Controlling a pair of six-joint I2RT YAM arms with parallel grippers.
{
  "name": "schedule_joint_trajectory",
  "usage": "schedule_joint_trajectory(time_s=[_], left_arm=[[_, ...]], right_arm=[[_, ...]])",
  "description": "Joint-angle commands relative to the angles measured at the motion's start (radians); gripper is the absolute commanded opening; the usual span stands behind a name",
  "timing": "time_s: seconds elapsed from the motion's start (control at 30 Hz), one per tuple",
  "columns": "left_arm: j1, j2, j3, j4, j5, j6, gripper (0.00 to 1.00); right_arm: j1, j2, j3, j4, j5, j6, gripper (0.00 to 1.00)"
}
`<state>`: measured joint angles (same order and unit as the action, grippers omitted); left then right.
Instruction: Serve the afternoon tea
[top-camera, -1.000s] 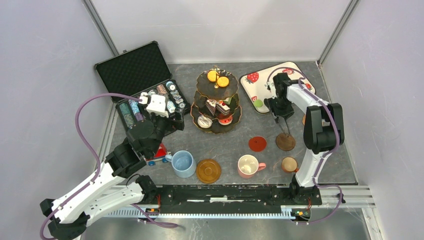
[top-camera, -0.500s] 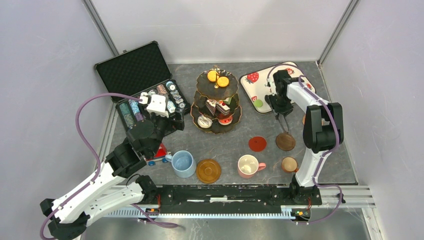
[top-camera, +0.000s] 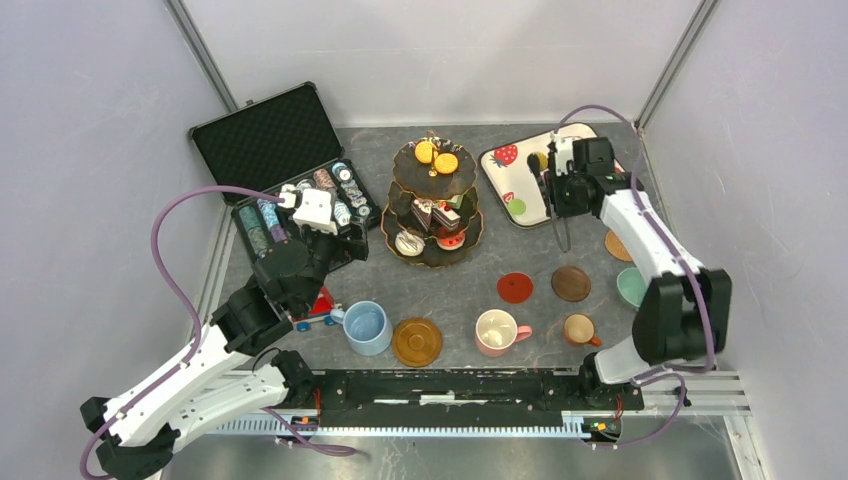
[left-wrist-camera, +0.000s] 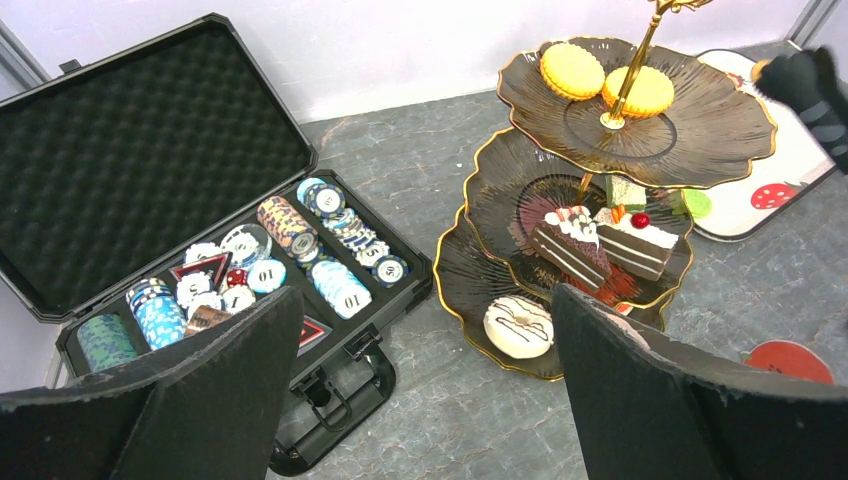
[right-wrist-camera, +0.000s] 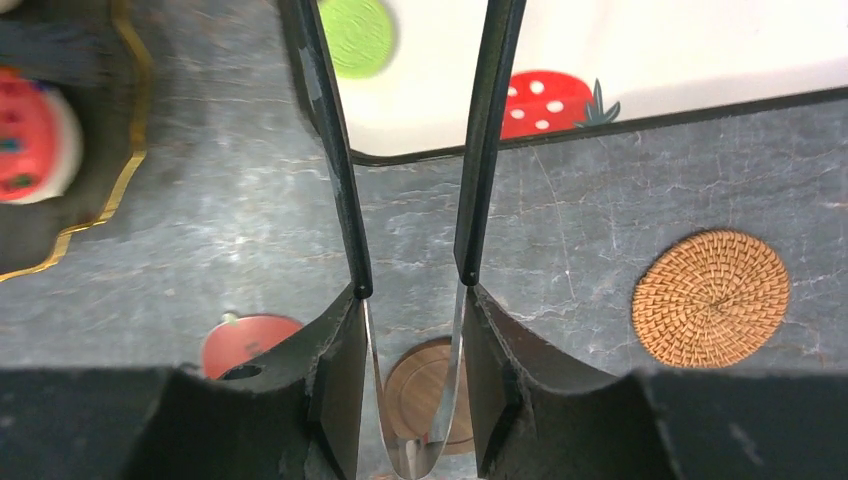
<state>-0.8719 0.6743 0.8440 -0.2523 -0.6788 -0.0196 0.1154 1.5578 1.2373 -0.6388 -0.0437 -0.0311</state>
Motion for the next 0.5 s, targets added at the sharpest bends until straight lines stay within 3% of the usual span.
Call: schedule_joint_trajectory(time_s=[0.0,0.23,0.37,0.47], left_arm=[[0.004,0.006,0.014,0.022,-0.016,-0.023,1.0],[0.004,0.017,0.015,0.022,-0.016,-0.023,1.0],[0.004,0.022,0.015,0.021,-0.016,-0.023,1.0],[0.004,0.02,0.017,0.019,-0.015,-0.023,0.99]], right_arm=[[0.001,-0.225,-0.038,0.097,-0.151,0.004,0.16],[0.09,-0.444,-0.145,0.141,-0.428,-0.004,0.17],[0.274,-0.482,-0.156,0.14,-0.41,-0.035,0.18],[0.342,-0.496,-0.173,0.175,-0.392,-0.014,0.18]])
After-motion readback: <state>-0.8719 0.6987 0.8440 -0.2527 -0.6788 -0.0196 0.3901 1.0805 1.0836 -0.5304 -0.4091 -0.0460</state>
